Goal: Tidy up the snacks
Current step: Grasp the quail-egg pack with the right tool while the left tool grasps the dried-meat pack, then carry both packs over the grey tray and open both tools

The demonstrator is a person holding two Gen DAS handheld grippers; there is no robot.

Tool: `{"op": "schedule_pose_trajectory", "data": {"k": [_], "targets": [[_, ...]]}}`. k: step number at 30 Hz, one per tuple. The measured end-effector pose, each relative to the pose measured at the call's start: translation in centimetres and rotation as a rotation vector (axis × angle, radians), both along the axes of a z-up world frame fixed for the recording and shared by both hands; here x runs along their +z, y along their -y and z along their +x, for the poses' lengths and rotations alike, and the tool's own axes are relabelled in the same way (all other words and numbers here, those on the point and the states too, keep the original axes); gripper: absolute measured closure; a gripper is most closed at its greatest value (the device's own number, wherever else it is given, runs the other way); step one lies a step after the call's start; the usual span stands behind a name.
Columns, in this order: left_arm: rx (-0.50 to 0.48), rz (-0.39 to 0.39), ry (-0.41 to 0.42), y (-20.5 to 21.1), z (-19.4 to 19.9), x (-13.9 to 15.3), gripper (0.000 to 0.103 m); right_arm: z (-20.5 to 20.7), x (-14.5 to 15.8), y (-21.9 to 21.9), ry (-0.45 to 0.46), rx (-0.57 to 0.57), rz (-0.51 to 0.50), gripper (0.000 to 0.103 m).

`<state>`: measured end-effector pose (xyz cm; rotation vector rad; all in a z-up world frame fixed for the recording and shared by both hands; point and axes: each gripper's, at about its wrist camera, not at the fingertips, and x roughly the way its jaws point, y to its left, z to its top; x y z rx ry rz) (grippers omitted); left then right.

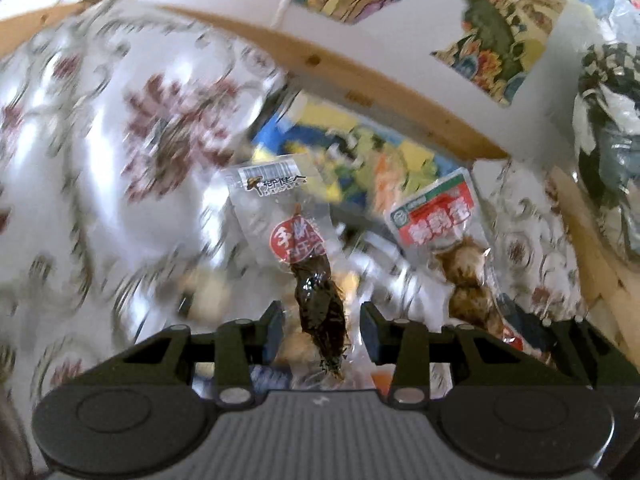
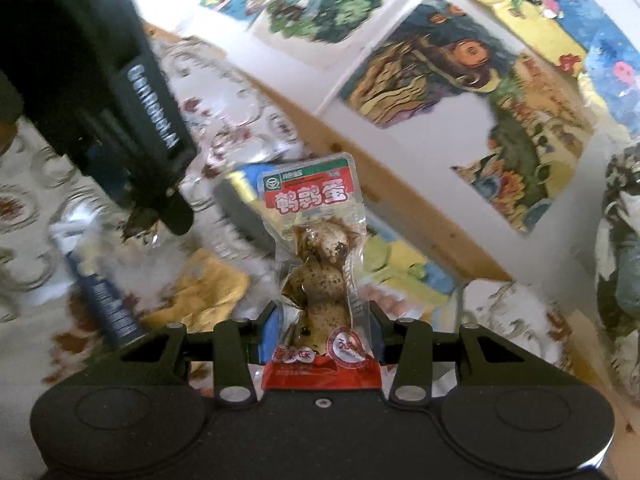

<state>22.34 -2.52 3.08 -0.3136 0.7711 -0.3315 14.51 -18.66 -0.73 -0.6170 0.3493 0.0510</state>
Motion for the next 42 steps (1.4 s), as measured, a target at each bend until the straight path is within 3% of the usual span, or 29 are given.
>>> {"op": "schedule_pose_trajectory", "data": {"k": [10, 16, 21, 30, 42], "targets": [[-0.069, 0.021, 0.102, 7.2, 8.1, 4.0, 0.059, 8.2, 2.1, 7.1, 0.073, -0.15, 0.164, 0.057], [-0.111, 0.066, 0.122, 11.8, 12.8, 3.3, 0.059, 12.8, 1.6, 12.4, 0.053, -0.269, 0.323, 0.057], [-0.148, 0.102, 0.073, 15.6, 16.3, 1.9, 0.059, 14.8, 0.5, 13.6, 0.036, -0.296, 0.357, 0.057], [-0.236, 0.292, -0.008, 18.8, 19.2, -0.4, 0.058, 17.0, -1.0, 15.0, -0.042, -0.354, 0.408, 0.057], [-0.247, 0.359, -0.019, 20.2, 19.6, -1.6, 0.058, 17.5, -1.2, 15.2, -0.073, -0.359, 0.426, 0.051]]}}
